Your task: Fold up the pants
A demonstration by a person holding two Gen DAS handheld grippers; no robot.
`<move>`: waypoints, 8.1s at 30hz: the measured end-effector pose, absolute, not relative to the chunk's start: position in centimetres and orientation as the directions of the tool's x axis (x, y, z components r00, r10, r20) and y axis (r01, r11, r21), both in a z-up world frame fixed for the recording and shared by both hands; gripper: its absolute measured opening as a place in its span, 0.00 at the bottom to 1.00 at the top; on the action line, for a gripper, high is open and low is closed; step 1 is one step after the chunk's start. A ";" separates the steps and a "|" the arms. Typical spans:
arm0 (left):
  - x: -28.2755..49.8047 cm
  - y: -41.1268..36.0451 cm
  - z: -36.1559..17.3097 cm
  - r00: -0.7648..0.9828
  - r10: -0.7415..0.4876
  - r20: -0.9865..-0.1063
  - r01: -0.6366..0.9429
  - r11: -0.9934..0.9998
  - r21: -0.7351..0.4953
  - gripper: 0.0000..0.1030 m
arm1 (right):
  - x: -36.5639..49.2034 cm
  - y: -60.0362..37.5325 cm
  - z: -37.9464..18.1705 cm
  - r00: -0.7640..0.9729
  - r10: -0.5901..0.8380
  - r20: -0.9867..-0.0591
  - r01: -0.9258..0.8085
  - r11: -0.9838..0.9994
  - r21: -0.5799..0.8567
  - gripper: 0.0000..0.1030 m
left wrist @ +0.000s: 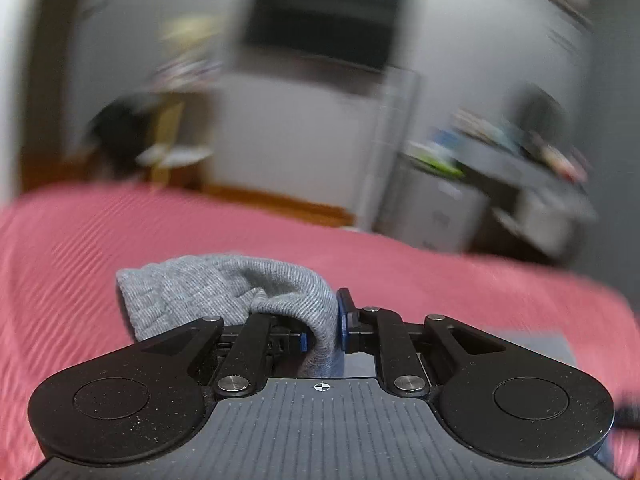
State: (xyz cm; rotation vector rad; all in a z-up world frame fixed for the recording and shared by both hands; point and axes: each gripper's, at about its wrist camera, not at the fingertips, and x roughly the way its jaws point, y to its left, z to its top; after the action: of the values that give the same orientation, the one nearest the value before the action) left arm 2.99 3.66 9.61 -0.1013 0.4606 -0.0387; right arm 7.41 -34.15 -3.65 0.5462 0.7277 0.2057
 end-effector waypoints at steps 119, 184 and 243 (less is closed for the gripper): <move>-1.5 -1.6 1.3 0.638 -0.095 -0.765 0.016 0.994 -0.110 0.25 | 5.1 -35.9 -2.3 0.834 0.321 -0.450 0.130 0.677 0.724 0.42; -0.8 5.6 -2.1 0.705 -0.508 -0.496 -0.207 0.521 -0.828 0.16 | 3.8 -38.8 -7.2 0.769 0.401 -0.498 0.207 0.581 0.787 0.39; 2.6 2.5 5.4 0.640 -0.310 -0.703 -0.119 0.864 -0.490 0.52 | 6.2 -41.8 -5.0 0.623 0.416 -0.663 0.108 0.793 0.599 0.84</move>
State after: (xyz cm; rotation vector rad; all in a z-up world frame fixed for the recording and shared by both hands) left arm 2.56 2.55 5.40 -0.5337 0.8796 -0.1151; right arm 6.16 -41.76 -4.99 0.6508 0.8958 0.1915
